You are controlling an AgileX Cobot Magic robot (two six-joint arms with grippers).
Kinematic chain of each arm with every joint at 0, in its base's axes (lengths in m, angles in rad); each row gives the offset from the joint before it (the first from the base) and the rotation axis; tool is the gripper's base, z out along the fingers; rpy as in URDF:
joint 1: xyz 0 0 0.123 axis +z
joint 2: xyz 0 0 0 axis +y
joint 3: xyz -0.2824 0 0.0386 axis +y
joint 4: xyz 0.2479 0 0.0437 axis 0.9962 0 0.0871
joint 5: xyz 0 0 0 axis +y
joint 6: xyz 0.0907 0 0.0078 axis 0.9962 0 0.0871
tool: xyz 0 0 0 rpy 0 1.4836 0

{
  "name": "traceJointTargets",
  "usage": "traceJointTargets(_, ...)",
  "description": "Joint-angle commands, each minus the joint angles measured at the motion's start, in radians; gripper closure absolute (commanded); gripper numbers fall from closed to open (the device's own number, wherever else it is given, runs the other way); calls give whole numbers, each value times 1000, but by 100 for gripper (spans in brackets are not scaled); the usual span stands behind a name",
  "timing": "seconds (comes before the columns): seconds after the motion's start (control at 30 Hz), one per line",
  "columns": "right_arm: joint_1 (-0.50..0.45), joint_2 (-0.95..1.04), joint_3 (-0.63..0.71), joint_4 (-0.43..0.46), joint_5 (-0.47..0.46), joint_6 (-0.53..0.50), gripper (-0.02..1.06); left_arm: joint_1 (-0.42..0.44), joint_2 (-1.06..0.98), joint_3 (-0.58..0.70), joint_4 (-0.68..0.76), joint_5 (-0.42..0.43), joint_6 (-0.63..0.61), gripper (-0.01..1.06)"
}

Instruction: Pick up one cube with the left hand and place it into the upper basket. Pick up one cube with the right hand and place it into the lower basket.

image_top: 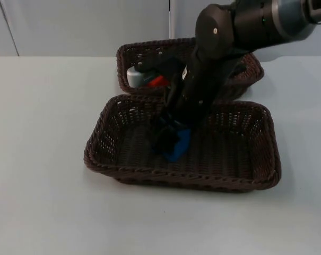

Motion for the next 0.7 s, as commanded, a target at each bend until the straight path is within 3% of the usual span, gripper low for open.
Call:
traceJointTargets(0.0,4,-28,-5,-1,1,3,33,-3,-8,5,6,-5,-7,16)
traceJointTargets(0.23,4,-124,-5,-1,19,3,34,-3,-8,5,6,-5,-7,16)
traceJointTargets(0.67,4,-303,-5,2,149,10,34,-3,-8,5,6,-5,-7,16)
